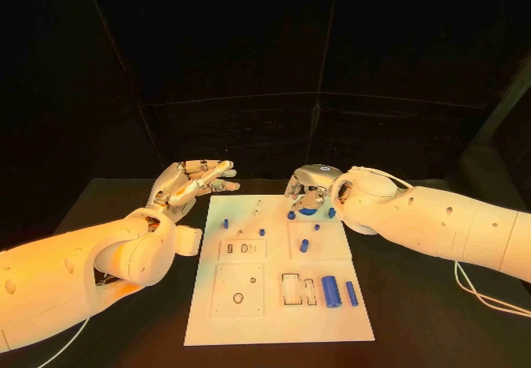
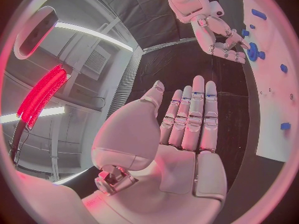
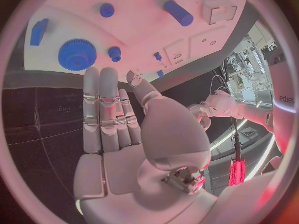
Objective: Assemble the parts on the task board
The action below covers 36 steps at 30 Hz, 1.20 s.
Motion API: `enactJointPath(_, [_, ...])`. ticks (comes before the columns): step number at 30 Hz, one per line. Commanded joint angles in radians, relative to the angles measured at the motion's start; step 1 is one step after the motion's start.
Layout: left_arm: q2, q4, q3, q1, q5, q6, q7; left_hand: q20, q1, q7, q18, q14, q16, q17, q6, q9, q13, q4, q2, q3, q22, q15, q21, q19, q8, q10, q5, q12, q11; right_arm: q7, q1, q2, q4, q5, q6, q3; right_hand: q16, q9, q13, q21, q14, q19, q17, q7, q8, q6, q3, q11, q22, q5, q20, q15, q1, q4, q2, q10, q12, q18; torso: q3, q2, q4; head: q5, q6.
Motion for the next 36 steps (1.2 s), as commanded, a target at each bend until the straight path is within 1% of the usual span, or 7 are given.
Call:
enactJointPath(1, [-0.002, 0.007, 0.001, 0.002, -0.012, 0.026, 0.000, 0.004, -0.003, 0.003, 0.013, -0.002, -0.006, 0.001, 0.008, -0.001, -0.001, 0.001, -0.004, 0.005, -0.001, 0.007, -0.005, 0.005, -0.004, 0.002, 0.004, -0.006, 0.006, -0.041, 0.004, 0.006, -0.005, -0.059, 0.069, 0.001, 0.033, 0.000, -0.001, 0.011, 0.014, -0.009, 0.033, -0.001, -0.004, -0.012, 0.007, -0.001, 0.006, -0.006, -0.001, 0.002, -0.006, 0.002, -0.004, -0.016, 0.006, 0.019, -0.0031, 0.009, 0.0038, -0.002, -0.001])
enactJointPath(3, [-0.002, 0.008, 0.001, 0.002, -0.012, 0.027, -0.001, 0.005, -0.004, 0.003, 0.013, -0.002, -0.007, 0.002, 0.008, -0.001, -0.002, 0.001, -0.004, 0.005, -0.002, 0.007, -0.006, 0.005, -0.005, 0.002, 0.004, -0.008, 0.006, -0.045, 0.005, 0.008, -0.007, -0.064, 0.081, 0.001, 0.062, 0.001, -0.001, 0.019, 0.015, -0.012, 0.063, -0.002, -0.004, -0.015, 0.008, -0.002, 0.011, -0.007, -0.001, 0.002, -0.006, 0.002, -0.004, -0.020, 0.008, 0.019, -0.0037, 0.010, 0.0046, -0.002, -0.002])
enactJointPath(13, [-0.006, 0.007, 0.001, 0.002, -0.006, 0.035, -0.003, 0.005, -0.005, 0.003, 0.013, -0.003, -0.008, 0.002, 0.008, -0.001, -0.002, 0.001, -0.004, 0.005, -0.003, 0.008, -0.007, 0.004, -0.006, 0.002, 0.004, -0.009, 0.006, -0.049, 0.006, 0.022, -0.022, -0.080, 0.148, 0.001, 0.169, 0.002, 0.000, 0.054, 0.017, -0.020, 0.169, -0.004, -0.002, -0.019, 0.011, -0.002, 0.032, -0.013, 0.000, 0.002, -0.007, 0.003, -0.001, -0.032, 0.021, 0.020, -0.0019, 0.012, 0.0031, 0.001, -0.005])
enactJointPath(20, [-0.011, 0.012, 0.001, 0.002, 0.001, 0.038, -0.005, 0.005, -0.007, 0.004, 0.013, -0.003, -0.009, 0.003, 0.007, -0.001, -0.002, 0.001, -0.005, 0.005, -0.004, 0.008, -0.008, 0.004, -0.007, 0.002, 0.004, -0.010, 0.007, -0.047, 0.006, 0.028, -0.030, -0.082, 0.160, 0.001, 0.211, 0.002, 0.000, 0.069, 0.017, -0.023, 0.210, -0.003, 0.000, -0.015, 0.017, -0.002, 0.040, -0.012, 0.001, 0.003, -0.007, 0.004, 0.006, -0.032, 0.028, 0.020, -0.0022, 0.016, 0.0035, 0.001, -0.004])
enactJointPath(26, [-0.012, 0.012, 0.001, 0.003, 0.002, 0.041, -0.007, 0.005, -0.007, 0.004, 0.013, -0.003, -0.010, 0.003, 0.007, -0.001, -0.002, 0.001, -0.005, 0.006, -0.004, 0.008, -0.009, 0.004, -0.007, 0.001, 0.004, -0.011, 0.007, -0.039, 0.006, 0.038, -0.039, -0.082, 0.168, 0.000, 0.259, 0.003, 0.000, 0.086, 0.019, -0.026, 0.258, -0.004, 0.002, -0.008, 0.029, -0.003, 0.051, -0.011, 0.001, 0.002, -0.009, 0.005, 0.018, -0.022, 0.038, 0.020, -0.0027, 0.018, 0.0049, 0.000, -0.010])
enactJointPath(33, [-0.014, 0.013, 0.001, 0.003, 0.007, 0.043, -0.009, 0.006, -0.007, 0.004, 0.013, -0.003, -0.010, 0.003, 0.007, -0.001, -0.002, 0.001, -0.005, 0.006, -0.004, 0.008, -0.009, 0.004, -0.008, 0.001, 0.004, -0.011, 0.007, -0.031, 0.005, 0.046, -0.047, -0.078, 0.183, 0.000, 0.312, 0.004, -0.001, 0.108, 0.020, -0.032, 0.310, -0.003, 0.006, 0.010, 0.049, -0.005, 0.064, -0.014, 0.001, 0.002, -0.017, 0.007, 0.030, -0.005, 0.048, 0.020, -0.0021, 0.023, 0.0047, -0.002, -0.011])
enactJointPath(36, [-0.015, 0.015, 0.001, 0.004, 0.011, 0.043, -0.010, 0.006, -0.007, 0.004, 0.013, -0.003, -0.010, 0.003, 0.007, -0.001, -0.002, 0.001, -0.005, 0.006, -0.004, 0.008, -0.009, 0.004, -0.008, 0.001, 0.004, -0.011, 0.007, -0.029, 0.005, 0.048, -0.048, -0.075, 0.186, 0.000, 0.325, 0.004, -0.002, 0.115, 0.020, -0.033, 0.322, -0.002, 0.007, 0.016, 0.055, -0.005, 0.068, -0.016, 0.001, 0.002, -0.020, 0.008, 0.033, -0.001, 0.049, 0.020, -0.0029, 0.026, 0.0049, -0.002, -0.012])
